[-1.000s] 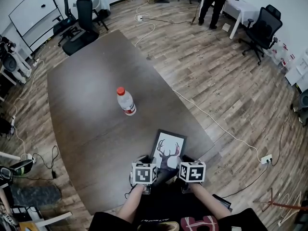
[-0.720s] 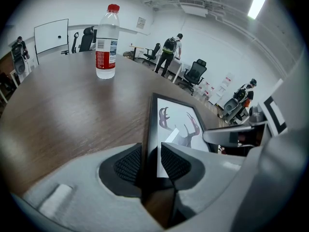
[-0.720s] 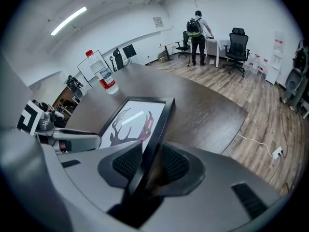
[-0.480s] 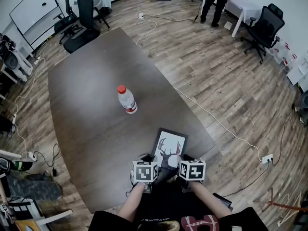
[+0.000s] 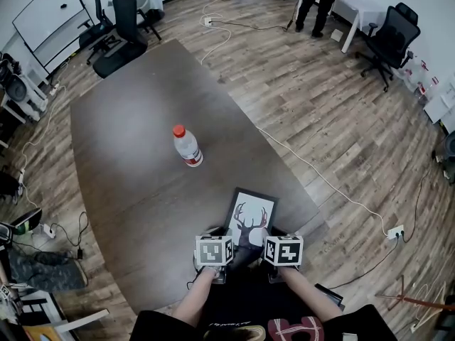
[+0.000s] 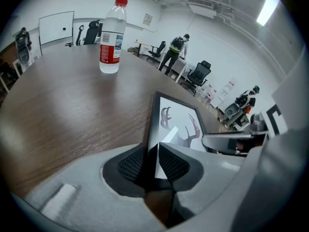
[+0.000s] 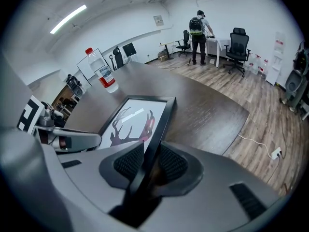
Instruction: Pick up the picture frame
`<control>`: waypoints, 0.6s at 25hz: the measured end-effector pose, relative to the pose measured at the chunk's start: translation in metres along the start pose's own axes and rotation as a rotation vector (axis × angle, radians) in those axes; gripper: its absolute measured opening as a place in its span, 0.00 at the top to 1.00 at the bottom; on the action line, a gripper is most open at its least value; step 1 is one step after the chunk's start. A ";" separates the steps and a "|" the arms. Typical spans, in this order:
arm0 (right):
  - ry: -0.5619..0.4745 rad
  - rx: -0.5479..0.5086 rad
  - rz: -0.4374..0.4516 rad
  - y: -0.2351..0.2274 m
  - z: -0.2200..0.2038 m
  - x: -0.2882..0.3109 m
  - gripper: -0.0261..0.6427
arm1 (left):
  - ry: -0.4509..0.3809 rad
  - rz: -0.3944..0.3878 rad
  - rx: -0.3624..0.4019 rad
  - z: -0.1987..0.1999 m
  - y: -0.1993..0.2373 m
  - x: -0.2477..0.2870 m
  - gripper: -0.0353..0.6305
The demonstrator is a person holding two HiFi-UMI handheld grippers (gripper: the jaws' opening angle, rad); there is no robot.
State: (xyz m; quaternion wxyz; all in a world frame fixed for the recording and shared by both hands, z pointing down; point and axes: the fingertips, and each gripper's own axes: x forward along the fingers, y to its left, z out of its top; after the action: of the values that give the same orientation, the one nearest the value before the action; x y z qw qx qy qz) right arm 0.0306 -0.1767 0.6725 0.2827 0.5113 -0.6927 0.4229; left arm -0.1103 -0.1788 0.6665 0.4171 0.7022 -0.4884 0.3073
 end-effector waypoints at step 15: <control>0.000 0.002 0.004 0.003 0.001 0.001 0.81 | -0.005 0.041 0.074 0.000 0.002 -0.001 0.83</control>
State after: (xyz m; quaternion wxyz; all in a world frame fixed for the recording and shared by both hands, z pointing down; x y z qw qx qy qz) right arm 0.0278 -0.1775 0.6724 0.2813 0.5103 -0.6933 0.4239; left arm -0.1128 -0.1793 0.6665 0.3834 0.7078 -0.4919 0.3319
